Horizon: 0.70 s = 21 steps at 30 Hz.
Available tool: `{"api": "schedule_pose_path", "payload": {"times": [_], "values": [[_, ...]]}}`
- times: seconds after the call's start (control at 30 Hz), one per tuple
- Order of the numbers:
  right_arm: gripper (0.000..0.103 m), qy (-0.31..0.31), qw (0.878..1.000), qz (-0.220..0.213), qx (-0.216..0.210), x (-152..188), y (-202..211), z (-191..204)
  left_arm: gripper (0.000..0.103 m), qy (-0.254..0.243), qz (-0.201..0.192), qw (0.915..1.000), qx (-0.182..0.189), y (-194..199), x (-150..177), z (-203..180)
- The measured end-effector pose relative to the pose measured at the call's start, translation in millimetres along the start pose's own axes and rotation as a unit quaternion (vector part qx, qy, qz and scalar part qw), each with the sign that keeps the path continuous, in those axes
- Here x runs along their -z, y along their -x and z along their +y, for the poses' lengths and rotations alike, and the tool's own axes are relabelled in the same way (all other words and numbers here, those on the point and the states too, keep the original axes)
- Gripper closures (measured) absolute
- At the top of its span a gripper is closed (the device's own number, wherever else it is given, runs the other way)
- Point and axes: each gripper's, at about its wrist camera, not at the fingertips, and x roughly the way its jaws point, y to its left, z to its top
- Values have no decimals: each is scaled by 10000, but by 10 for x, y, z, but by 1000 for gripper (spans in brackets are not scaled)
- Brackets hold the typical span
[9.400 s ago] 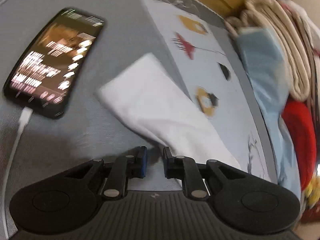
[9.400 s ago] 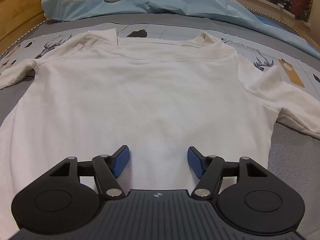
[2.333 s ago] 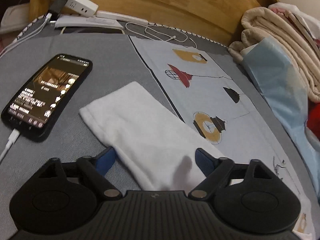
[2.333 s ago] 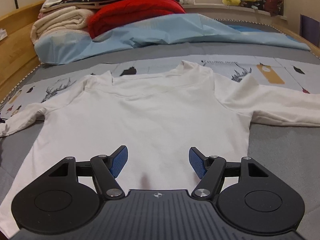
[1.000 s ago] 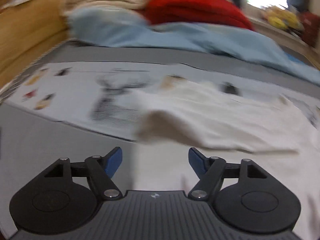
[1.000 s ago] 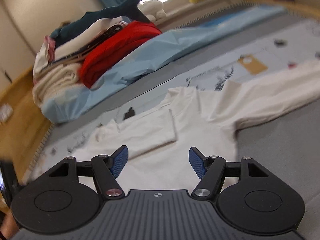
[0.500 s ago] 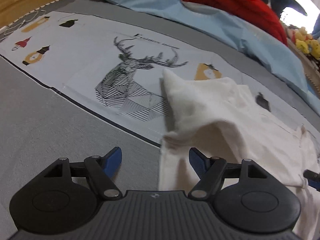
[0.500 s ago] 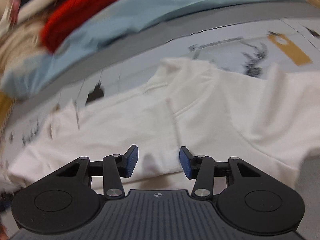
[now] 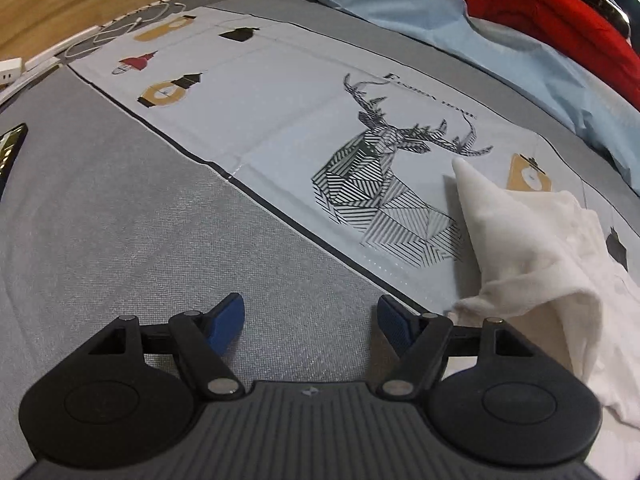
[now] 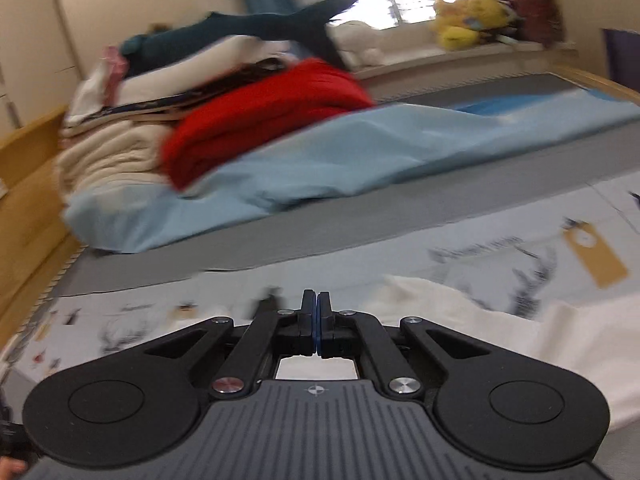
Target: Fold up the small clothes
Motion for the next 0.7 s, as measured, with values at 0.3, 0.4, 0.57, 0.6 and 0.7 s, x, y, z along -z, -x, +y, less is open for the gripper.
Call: {"api": "schedule_pose_path", "payload": {"times": [0.3, 0.4, 0.57, 0.6, 0.7], "values": [[54, -691, 9937, 826, -312, 543, -336, -556, 25, 153, 154, 9946, 1017, 157, -16, -81], [55, -389, 9939, 952, -395, 570, -441, -397, 25, -227, 177, 9953, 928, 120, 39, -241], [80, 200, 9928, 1184, -18, 757, -586, -190, 21, -988, 317, 9900, 957, 62, 188, -533], [84, 433, 9925, 1143, 64, 785, -584, -138, 21, -1105, 292, 9893, 911, 55, 208, -585], [100, 607, 9948, 819, 11, 723, -503, -52, 21, -1099, 103, 9919, 631, 19, 245, -609]]}}
